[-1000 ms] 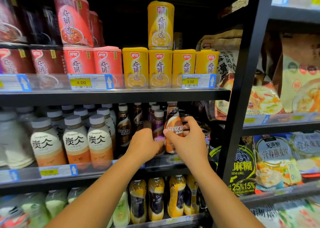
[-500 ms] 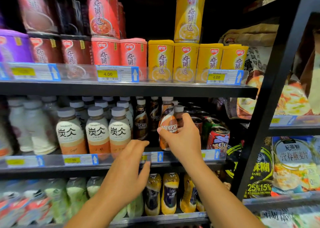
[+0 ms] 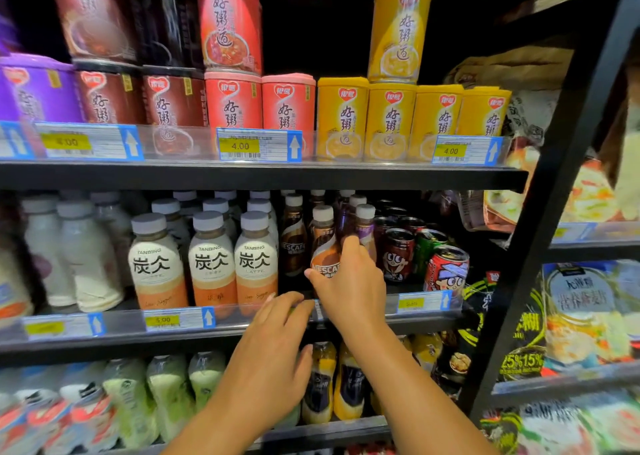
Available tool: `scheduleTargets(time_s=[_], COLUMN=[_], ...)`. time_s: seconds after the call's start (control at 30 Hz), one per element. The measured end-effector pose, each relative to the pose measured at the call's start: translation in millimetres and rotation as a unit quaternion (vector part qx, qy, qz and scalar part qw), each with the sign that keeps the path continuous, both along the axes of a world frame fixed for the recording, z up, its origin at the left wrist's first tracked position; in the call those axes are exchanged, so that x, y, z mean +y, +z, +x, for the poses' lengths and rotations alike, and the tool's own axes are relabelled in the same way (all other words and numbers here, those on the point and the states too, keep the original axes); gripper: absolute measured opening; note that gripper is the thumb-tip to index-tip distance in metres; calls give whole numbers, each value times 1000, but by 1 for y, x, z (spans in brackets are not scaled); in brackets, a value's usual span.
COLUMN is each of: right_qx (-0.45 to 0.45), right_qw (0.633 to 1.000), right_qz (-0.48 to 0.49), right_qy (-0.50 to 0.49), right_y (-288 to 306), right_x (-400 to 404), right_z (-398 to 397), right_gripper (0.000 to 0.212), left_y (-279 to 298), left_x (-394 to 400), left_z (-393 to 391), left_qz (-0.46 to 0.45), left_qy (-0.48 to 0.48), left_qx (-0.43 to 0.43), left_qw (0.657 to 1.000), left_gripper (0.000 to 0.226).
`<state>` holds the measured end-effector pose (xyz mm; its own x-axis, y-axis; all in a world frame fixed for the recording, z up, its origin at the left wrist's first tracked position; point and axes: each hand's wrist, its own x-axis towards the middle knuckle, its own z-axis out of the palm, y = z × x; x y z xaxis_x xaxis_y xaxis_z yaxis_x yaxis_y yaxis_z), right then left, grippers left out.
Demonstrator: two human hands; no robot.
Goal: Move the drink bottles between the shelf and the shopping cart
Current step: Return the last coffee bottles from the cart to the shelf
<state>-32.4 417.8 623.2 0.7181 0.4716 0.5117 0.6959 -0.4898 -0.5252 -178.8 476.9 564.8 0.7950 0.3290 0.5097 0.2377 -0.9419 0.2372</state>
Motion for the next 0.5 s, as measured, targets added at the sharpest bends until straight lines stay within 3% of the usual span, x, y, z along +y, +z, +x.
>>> scheduleTargets(time_s=[0.2,0.3,0.43,0.5], right_qx=[-27,-46,-189,-251], right_qw=[998,998,981,968], right_qz=[-53,-34,35,-11], right_qy=[-37,-23,-6,-5], right_y=[-3,-2,14,25], right_x=[-3,-11,-23,-23], right_z=[-4,-2,3,6], right_gripper=[62,67,81,79], left_y=[-1,-4,-7,-6], left_x=[5,8,12,11], left_z=[-1,-2,-5,-5], left_qz=[-7,-8,-4,-2], left_qy=[-18,-23,-30,-28], left_qx=[3,0,-4,-5], left_qw=[1000,1000,1000,1000], left_gripper=[60,61,60,60])
